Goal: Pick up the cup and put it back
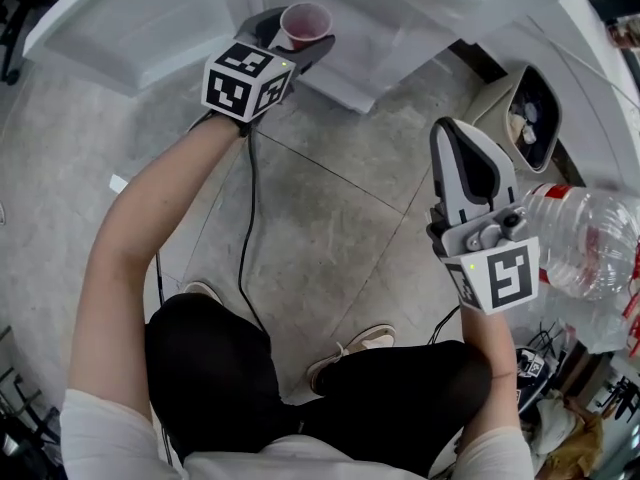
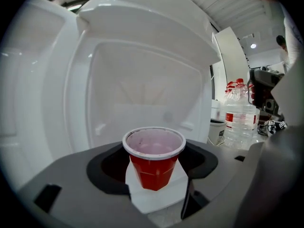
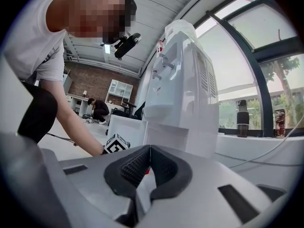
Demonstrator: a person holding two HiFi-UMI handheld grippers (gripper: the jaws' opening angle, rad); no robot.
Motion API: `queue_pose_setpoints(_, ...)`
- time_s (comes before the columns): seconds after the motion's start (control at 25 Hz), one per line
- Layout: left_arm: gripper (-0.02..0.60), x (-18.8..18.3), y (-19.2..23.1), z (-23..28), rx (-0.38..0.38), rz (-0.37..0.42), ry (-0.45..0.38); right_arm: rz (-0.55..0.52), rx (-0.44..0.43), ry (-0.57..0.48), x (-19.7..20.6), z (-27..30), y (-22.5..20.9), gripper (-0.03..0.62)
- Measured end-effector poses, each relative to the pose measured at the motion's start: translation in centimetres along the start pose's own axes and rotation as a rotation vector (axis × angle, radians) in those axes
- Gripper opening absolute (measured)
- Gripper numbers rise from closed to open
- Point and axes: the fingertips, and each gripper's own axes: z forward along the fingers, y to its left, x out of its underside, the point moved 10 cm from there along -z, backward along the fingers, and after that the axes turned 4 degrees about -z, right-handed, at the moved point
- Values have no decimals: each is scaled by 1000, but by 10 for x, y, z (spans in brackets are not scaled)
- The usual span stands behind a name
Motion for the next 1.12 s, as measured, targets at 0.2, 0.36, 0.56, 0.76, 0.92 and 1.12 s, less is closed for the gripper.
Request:
queue_pose_setpoints(0.2, 330, -13, 7, -38, -8, -30, 6, -15, -4, -7, -1, 11, 2, 21)
queue_pose_setpoints(0.36, 330, -22, 8, -72, -9, -49, -8, 7, 25, -5, 3, 9, -8, 21)
queue_pose_setpoints(0.56, 330, -42, 2, -112, -16, -10, -39, 10, 52, -1, 4, 9, -14, 21)
queue_pose_setpoints(0.76, 330, -58, -9, -151, -20, 48, -38, 5, 82, -9, 2, 10, -21, 21)
queue_pose_setpoints(0.92, 330, -61, -9, -192, -58, 10, -71, 12, 164, -22, 1, 0, -38, 21)
queue_pose_setpoints(1.12, 330, -66, -11, -243, -116, -43, -112, 37, 247, -35, 4, -12, -54, 21)
